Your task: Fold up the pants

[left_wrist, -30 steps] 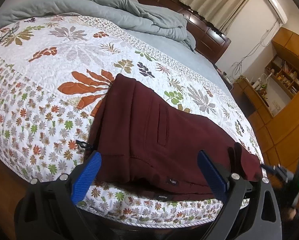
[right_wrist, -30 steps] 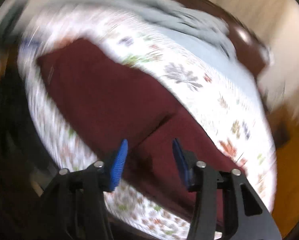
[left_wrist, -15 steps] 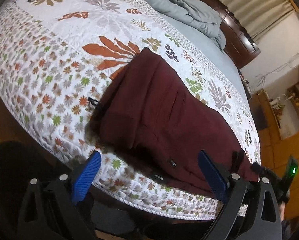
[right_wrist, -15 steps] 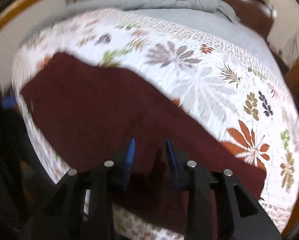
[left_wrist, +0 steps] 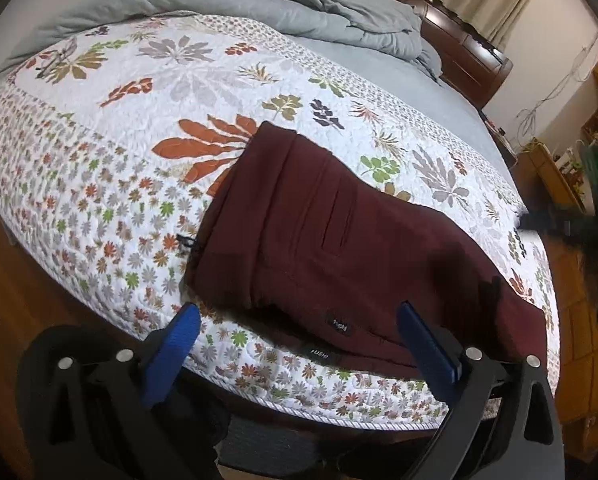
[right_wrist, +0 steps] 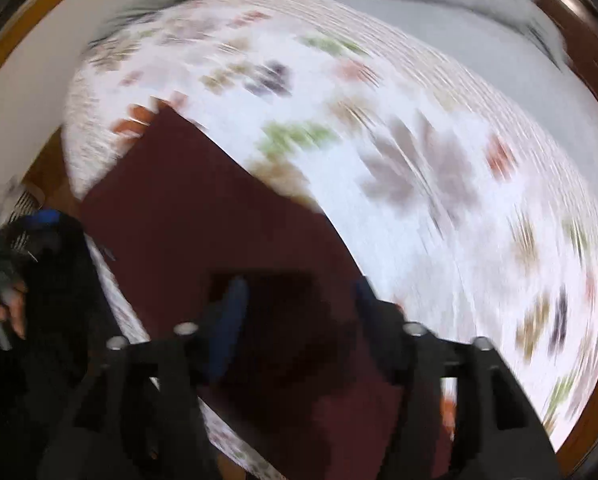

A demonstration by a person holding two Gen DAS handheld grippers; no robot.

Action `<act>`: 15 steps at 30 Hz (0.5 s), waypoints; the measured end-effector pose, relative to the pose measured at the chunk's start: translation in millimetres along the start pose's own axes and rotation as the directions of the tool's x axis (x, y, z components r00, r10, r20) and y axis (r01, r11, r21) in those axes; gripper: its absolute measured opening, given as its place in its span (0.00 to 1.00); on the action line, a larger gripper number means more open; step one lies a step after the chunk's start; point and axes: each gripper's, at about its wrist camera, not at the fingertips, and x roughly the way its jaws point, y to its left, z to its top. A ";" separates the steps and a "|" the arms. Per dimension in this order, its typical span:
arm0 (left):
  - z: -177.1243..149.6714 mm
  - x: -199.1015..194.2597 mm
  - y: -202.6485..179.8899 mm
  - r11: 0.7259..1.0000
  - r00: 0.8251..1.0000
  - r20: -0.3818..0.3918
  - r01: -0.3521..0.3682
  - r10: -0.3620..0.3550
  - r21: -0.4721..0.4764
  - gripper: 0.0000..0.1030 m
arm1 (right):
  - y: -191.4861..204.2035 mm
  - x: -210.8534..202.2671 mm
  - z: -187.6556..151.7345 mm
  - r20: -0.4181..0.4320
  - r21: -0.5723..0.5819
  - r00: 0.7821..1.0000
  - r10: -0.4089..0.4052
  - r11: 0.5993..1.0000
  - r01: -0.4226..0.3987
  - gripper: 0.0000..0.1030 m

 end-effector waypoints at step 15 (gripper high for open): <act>10.5 28.7 66.2 0.962 0.983 -0.081 0.145 -0.167 -0.232 0.96 | 100.1 115.2 170.3 -0.266 -0.266 0.942 0.203 0.924 -0.274 0.88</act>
